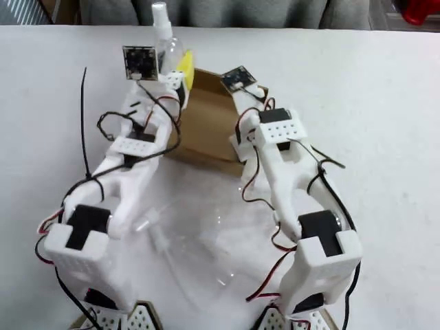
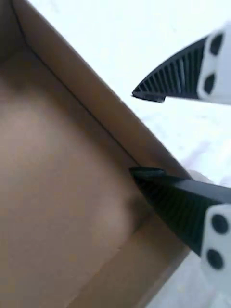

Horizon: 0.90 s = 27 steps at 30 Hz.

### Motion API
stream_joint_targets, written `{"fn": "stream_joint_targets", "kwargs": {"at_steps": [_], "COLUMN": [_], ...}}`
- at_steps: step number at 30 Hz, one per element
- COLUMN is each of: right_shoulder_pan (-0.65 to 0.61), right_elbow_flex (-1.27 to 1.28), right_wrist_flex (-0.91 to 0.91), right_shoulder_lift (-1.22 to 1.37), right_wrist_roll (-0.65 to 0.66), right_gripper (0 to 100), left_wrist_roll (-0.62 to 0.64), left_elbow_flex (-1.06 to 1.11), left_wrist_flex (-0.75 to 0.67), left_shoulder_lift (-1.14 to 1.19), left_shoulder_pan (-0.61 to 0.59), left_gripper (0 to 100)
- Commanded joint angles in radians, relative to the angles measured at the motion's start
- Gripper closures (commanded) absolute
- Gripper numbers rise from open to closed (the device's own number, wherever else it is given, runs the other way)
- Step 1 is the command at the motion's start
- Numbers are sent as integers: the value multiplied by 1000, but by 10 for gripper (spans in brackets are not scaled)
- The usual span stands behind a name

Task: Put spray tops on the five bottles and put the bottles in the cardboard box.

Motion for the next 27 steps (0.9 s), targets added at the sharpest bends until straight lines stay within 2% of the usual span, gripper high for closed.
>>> {"fn": "stream_joint_targets", "kwargs": {"at_steps": [1,4,11,13,16,21,27], "right_shoulder_pan": [-4,-16,-62,-65,-61,-59,-28], "right_elbow_flex": [-57,-117,-118,-89,-64,-63,-60], "right_wrist_flex": [-76,-53,-90,-125,-131,-22,35], "right_shoulder_lift": [25,65,130,128,102,24,-59], "right_wrist_roll": [-29,-18,235,253,247,247,203], "right_gripper": [865,920,932,930,880,717,702], "left_wrist_roll": [-5,-5,-5,-5,-5,-5,-12], "left_elbow_flex": [-66,-64,-64,-64,-64,-64,-64], "left_wrist_flex": [-37,-37,-37,-34,-34,-34,-37], "left_shoulder_lift": [-13,-13,-13,-13,-7,-5,-2], "left_shoulder_pan": [4,-7,-35,-36,-36,-36,-35], "left_gripper": [979,979,979,979,979,979,979]}}
